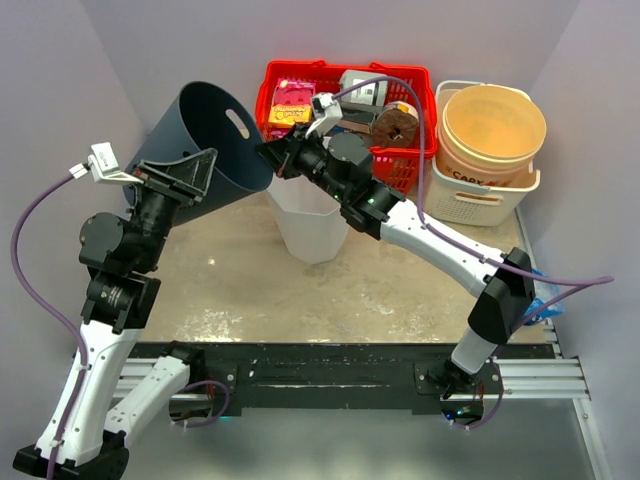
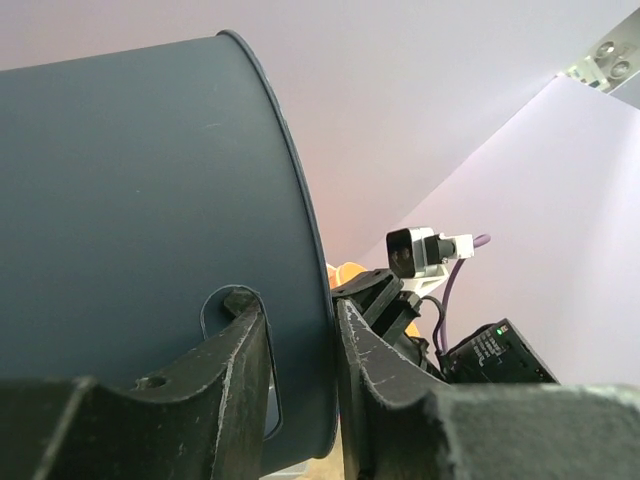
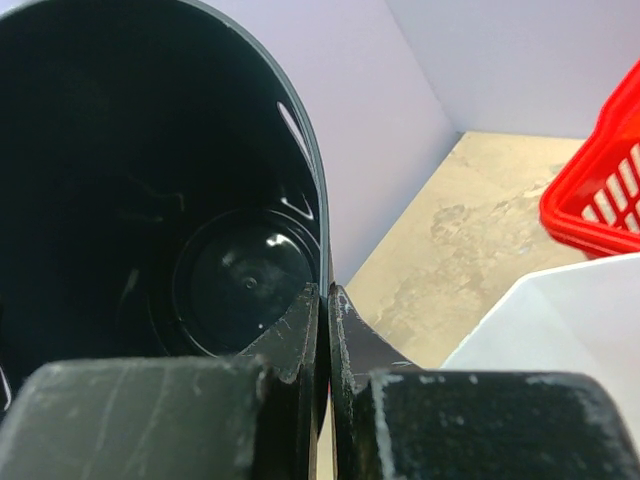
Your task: Turn the large container upside down
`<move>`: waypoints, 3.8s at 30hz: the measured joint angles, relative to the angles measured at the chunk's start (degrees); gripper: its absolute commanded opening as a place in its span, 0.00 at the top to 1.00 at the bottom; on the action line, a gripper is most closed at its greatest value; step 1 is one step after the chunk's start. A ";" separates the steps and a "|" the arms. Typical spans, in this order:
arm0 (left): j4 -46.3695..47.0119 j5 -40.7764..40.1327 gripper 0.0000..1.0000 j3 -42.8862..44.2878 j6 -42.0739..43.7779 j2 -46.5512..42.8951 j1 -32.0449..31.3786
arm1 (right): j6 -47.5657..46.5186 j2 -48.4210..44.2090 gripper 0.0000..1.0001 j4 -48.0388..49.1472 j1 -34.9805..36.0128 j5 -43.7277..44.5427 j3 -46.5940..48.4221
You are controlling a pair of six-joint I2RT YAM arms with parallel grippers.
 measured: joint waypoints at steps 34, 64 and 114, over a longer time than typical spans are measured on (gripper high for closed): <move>-17.14 -11.28 1.00 12.61 24.55 13.14 -0.04 | -4.98 -17.18 0.07 -7.52 -4.66 -2.08 -2.08; -30.05 -33.75 1.00 15.10 35.43 45.83 -0.09 | -8.09 -44.85 0.02 -29.75 -10.08 9.81 -22.97; -27.06 -34.38 0.34 3.32 35.78 60.81 -2.54 | -6.75 -42.69 0.01 -31.71 -10.08 6.38 -24.87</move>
